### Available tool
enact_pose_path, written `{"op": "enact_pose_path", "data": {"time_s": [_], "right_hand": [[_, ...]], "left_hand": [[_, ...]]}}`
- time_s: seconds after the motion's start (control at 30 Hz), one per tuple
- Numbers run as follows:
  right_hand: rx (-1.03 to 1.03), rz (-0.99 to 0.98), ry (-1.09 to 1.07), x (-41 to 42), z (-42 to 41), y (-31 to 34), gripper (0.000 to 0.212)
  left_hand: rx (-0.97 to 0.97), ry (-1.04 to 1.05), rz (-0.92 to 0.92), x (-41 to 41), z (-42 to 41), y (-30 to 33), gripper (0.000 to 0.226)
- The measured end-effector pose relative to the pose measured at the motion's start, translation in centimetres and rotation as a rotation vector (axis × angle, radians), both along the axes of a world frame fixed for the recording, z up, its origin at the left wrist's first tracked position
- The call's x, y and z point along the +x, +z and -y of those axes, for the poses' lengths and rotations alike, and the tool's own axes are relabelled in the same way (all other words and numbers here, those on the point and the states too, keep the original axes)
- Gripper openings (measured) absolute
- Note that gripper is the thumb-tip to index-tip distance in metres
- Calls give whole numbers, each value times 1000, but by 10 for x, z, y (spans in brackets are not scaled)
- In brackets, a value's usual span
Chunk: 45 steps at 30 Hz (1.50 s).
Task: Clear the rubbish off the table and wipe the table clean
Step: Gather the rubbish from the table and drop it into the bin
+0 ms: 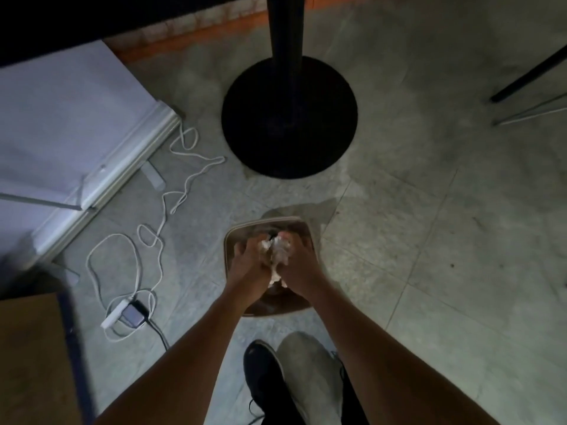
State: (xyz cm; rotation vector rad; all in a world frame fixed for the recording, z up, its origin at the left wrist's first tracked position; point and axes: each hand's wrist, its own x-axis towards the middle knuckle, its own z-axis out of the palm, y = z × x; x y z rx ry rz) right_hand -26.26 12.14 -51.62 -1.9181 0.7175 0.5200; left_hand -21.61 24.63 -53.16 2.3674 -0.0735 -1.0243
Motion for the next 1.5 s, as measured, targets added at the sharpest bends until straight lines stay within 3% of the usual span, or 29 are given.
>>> {"op": "enact_pose_path", "data": {"time_s": [0.17,0.43,0.63,0.77,0.9,0.97,1.13,1.27,1.5], "right_hand": [[82,-91,155,3,10,-6,77],[80,-173,148,-22,27,40,68],[57,-183,163,-51,26,111,62],[45,-161,184,-68,24,184,69],[-9,-141,167,-87,19,262,72],[-46,-87,186,-92,14,344,73],[2,5,185,-95,25,333,49],[-50,122,115,-88,22,480,56],[-71,346,78,-70,25,589,58]], "left_hand": [[53,-162,-54,-6,-5,-8,88],[13,-135,-128,-22,-17,28,75],[20,-89,-108,-38,-18,108,83],[32,-133,-56,-51,-23,181,79],[-24,-146,-1,-66,-30,264,79],[-38,-145,47,-70,-40,346,77],[-78,-135,80,-67,-34,400,69],[-161,-102,187,-68,-40,479,65],[-282,-129,420,-54,-51,584,66]]}}
